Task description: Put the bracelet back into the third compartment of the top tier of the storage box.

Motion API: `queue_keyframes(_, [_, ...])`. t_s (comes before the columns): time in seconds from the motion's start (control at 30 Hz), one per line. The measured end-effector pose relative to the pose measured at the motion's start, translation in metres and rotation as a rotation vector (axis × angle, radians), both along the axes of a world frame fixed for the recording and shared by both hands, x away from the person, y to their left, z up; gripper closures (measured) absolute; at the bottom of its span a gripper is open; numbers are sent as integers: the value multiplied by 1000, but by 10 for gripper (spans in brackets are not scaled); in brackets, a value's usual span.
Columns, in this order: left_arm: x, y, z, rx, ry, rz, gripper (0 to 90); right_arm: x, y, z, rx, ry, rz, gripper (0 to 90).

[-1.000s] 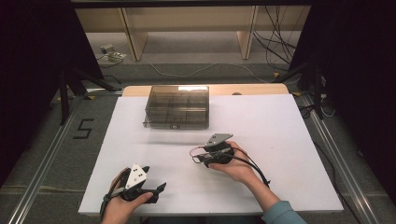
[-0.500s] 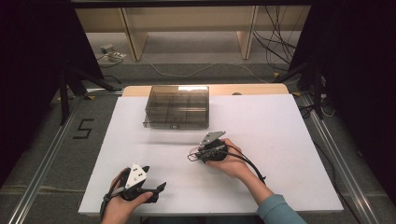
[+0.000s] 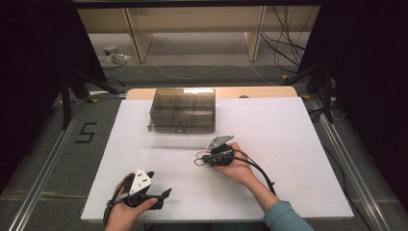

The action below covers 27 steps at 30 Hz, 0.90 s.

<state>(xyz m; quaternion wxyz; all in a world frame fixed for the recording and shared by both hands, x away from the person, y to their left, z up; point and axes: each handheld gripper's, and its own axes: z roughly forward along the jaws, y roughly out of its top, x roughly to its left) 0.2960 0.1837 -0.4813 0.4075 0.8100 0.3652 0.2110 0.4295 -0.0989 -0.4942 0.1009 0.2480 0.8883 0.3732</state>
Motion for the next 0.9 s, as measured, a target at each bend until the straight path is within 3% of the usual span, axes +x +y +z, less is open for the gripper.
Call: queue_keyframes(0.9, [0,0,0,1,-3,1,170,-4,-12,23,83,-16,-31,881])
